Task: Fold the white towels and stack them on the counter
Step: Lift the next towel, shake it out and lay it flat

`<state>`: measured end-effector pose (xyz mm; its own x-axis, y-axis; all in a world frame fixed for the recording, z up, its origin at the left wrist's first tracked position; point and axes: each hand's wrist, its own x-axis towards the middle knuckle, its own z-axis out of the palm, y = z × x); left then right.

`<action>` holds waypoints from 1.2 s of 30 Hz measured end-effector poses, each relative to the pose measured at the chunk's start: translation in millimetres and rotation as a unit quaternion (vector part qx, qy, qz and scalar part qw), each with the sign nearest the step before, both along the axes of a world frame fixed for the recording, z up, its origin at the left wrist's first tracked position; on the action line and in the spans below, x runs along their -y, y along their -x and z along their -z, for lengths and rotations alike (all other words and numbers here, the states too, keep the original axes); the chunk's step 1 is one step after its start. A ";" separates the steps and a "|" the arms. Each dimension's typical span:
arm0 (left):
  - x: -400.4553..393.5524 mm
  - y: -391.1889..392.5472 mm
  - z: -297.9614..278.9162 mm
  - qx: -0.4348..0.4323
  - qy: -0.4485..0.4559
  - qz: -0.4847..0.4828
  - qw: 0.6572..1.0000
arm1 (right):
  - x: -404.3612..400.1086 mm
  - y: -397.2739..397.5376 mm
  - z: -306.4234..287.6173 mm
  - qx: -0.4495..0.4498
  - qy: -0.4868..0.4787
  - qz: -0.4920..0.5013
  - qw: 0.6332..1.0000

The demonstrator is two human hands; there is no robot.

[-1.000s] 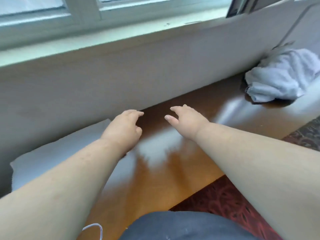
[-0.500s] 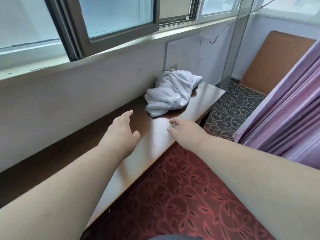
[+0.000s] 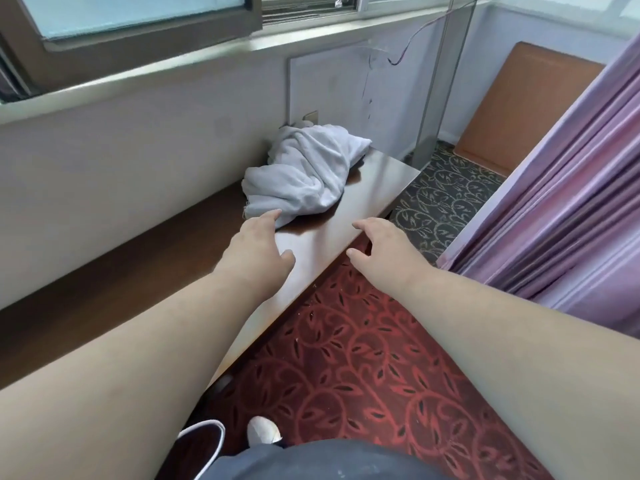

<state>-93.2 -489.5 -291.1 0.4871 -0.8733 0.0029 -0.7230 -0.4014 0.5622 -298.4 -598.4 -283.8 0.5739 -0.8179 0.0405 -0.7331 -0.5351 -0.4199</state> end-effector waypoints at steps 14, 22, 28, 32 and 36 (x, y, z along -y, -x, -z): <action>188.4 -86.5 5.0 0.077 -0.073 0.061 0.992 | 175.0 -60.6 22.8 -0.008 -0.035 0.072 0.997; 267.4 -102.3 52.7 0.099 -0.144 0.028 0.984 | 273.9 -94.2 77.0 -0.059 -0.042 0.034 0.997; 342.4 -115.2 89.0 0.098 -0.258 -0.026 0.961 | 379.3 -146.2 120.3 -0.227 -0.014 -0.210 0.951; 386.5 -111.2 112.5 0.057 -0.311 -0.054 0.947 | 440.3 -175.9 134.8 -0.275 0.018 -0.274 0.921; 410.9 -92.6 138.2 0.043 -0.361 -0.106 0.926 | 470.5 -184.0 151.5 -0.309 0.085 -0.331 0.888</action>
